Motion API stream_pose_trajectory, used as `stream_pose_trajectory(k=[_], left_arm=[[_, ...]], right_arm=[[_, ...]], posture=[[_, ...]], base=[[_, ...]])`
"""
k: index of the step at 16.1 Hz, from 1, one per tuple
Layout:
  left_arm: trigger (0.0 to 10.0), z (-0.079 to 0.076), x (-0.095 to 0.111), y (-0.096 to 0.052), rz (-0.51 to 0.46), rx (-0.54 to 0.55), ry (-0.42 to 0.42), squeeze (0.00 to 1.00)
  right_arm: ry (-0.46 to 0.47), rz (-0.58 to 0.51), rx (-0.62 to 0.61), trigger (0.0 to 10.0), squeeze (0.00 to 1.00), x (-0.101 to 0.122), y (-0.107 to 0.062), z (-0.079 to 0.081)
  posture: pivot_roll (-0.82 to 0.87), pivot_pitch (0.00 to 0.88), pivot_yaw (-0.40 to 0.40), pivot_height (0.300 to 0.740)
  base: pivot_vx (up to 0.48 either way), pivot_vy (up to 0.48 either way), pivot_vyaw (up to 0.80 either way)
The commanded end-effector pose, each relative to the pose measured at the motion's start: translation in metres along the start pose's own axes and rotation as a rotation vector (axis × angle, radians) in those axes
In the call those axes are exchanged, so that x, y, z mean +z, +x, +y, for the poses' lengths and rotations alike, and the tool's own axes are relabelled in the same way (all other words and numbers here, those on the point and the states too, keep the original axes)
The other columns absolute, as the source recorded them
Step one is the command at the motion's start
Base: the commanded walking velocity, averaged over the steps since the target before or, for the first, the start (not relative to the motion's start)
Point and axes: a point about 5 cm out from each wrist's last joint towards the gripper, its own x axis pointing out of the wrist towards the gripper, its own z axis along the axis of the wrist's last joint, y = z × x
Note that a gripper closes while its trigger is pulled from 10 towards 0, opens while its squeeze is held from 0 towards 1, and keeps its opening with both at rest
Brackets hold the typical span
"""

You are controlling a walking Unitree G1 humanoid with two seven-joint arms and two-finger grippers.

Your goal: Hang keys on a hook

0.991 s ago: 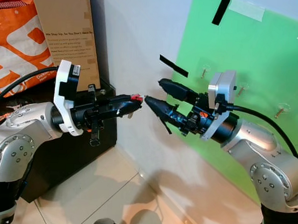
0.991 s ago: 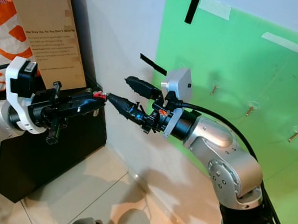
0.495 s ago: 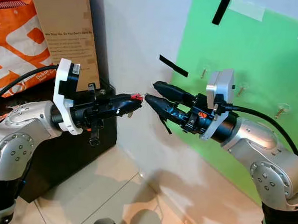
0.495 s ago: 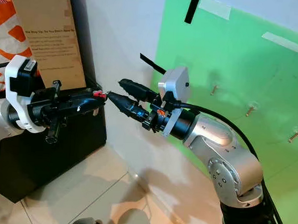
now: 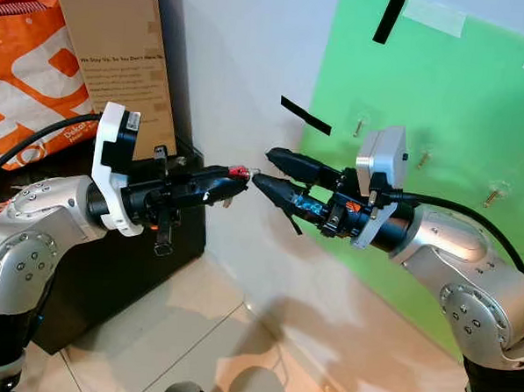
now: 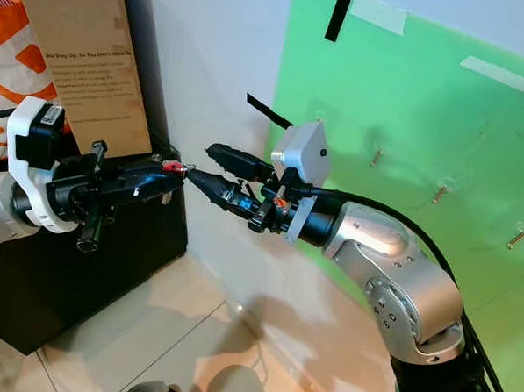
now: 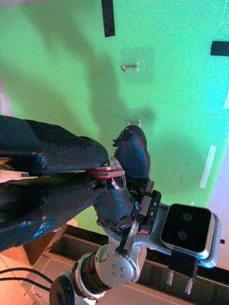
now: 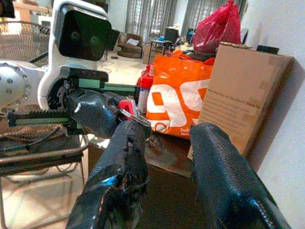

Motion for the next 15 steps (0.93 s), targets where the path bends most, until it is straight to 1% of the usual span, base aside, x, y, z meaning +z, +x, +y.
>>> stream_pose_trajectory(k=[1, 4, 10, 15], left_arm=[[0.0, 0.0005, 0.0036, 0.0026, 0.015, -0.016, 0.013, 0.00], [0.0, 0.0019, 0.0040, 0.0020, 0.020, -0.017, 0.010, 0.00], [0.0, 0.0022, 0.0036, 0.0032, 0.025, -0.025, 0.007, 0.00], [0.0, 0.0026, 0.0041, 0.0039, 0.028, -0.028, 0.007, 0.00]], right_arm=[[-0.042, -0.010, 0.015, 10.0, 0.00, 0.0062, 0.0010, 0.0023], [-0.086, -0.005, 0.014, 10.0, 0.00, 0.0091, 0.0009, 0.0006], [-0.164, 0.073, 0.048, 10.0, 0.00, 0.0023, 0.0025, 0.0037], [-0.189, 0.082, 0.045, 10.0, 0.00, 0.0014, 0.0049, 0.0017]], posture=[[0.06, 0.000, -0.021, 0.740], [0.06, 0.000, -0.018, 0.740], [0.06, 0.000, -0.017, 0.740], [0.06, 0.000, -0.019, 0.740]], base=[[0.000, 0.000, 0.00], [0.000, 0.000, 0.00], [0.000, 0.000, 0.00], [0.000, 0.000, 0.00]])
